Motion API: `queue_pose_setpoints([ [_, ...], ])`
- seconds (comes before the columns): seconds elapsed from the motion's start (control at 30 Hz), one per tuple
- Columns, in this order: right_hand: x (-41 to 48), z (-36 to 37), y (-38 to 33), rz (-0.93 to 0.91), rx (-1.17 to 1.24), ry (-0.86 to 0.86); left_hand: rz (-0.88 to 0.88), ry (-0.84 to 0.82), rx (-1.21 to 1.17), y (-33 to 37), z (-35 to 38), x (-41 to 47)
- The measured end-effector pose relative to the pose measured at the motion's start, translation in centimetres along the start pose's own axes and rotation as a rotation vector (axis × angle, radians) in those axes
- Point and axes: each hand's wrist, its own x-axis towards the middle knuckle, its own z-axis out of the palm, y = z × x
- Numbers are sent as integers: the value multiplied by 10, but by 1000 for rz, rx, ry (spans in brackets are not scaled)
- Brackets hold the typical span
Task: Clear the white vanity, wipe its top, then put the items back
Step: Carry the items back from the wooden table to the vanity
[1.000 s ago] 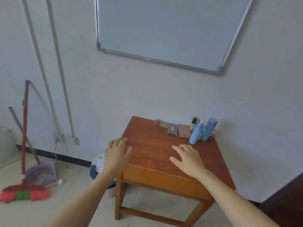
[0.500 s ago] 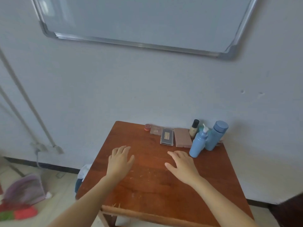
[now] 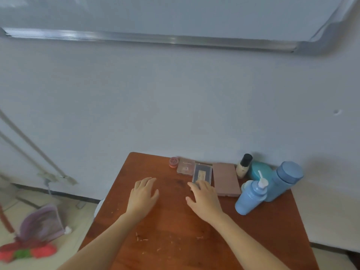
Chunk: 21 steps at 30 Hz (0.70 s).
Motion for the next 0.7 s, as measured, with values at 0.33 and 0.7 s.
queue_pose_setpoints([
  [0.33, 55, -5, 6, 79, -63, 27, 465, -40, 171, 29, 10, 101],
  [0.7, 104, 15, 5, 86, -286, 72, 582, -5, 289, -18, 22, 110],
])
